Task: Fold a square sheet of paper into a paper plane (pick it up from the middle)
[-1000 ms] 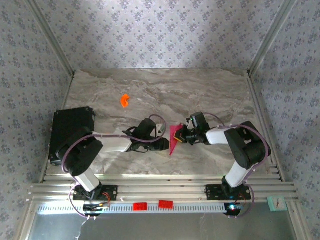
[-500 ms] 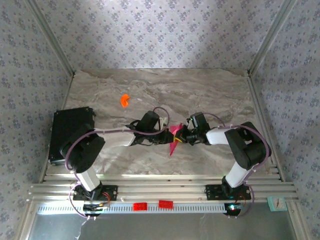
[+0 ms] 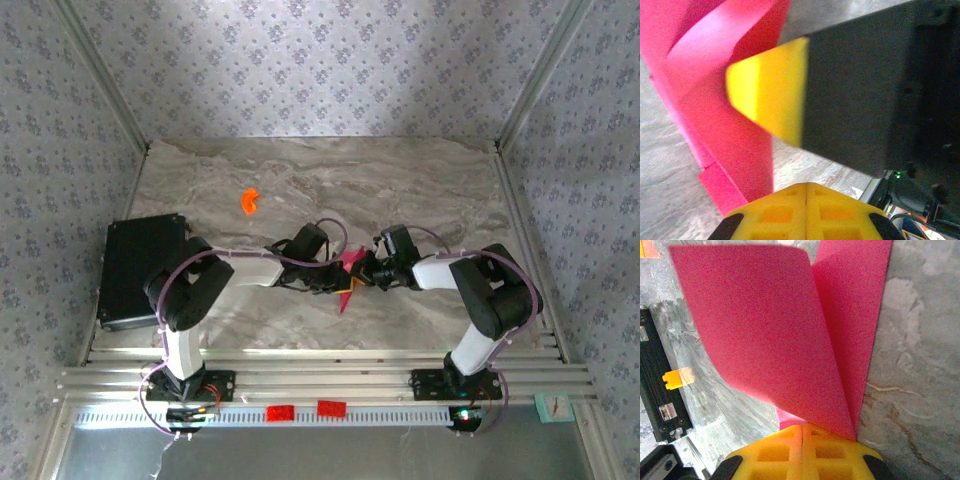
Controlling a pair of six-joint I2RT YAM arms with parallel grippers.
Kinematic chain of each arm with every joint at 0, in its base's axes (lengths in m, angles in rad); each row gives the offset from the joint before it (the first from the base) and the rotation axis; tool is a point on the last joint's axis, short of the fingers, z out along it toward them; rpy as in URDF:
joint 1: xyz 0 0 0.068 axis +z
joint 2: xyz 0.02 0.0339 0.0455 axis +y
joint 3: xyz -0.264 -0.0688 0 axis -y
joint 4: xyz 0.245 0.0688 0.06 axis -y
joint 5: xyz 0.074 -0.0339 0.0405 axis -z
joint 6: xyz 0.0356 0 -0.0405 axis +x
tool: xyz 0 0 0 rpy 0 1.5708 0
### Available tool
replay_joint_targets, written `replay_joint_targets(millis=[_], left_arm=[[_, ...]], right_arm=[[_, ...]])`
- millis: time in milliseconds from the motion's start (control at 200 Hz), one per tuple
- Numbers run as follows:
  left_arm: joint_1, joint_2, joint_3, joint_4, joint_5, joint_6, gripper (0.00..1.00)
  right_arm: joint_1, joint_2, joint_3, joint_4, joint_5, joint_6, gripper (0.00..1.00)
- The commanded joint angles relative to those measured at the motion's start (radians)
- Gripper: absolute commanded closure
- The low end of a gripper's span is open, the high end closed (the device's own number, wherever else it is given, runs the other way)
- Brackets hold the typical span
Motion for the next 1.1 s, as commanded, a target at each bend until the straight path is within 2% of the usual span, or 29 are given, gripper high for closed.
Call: replay_joint_targets(millis=[0,230,385,470,760,1094], left_arm=[[0.003,0.015,-0.013,-0.052,0.003,0.007,0.93],[-0.010,-0.007,-0.074,-0.056,0.004,-0.004,0.93],[-0.016,-0.044,-0.123,-0.085,-0.064,-0.015,0.94],[-0.029,-0.062,-0.132,-0.076,-0.057,-0.019,0.94],[-0.045,-0.209,-0.113,-0.079,-0.135,-0.001,0.94],[-0.033,-0.073,0.034,-0.073,-0.077,0.016,0.96]], right_arm=[[-0.001,0.009,-0.040,-0.114,0.065,-0.007,0.99],[-0.005,0.005,-0.041,-0.122,0.068,-0.011,0.99],[-0.007,0.006,-0.049,-0.110,0.069,-0.009,0.99],[-0.008,0.011,-0.050,-0.105,0.066,-0.008,0.99],[-0.009,0.013,-0.055,-0.102,0.070,0.000,0.99],[0.005,0.007,-0.105,-0.013,0.096,0.128,0.99]])
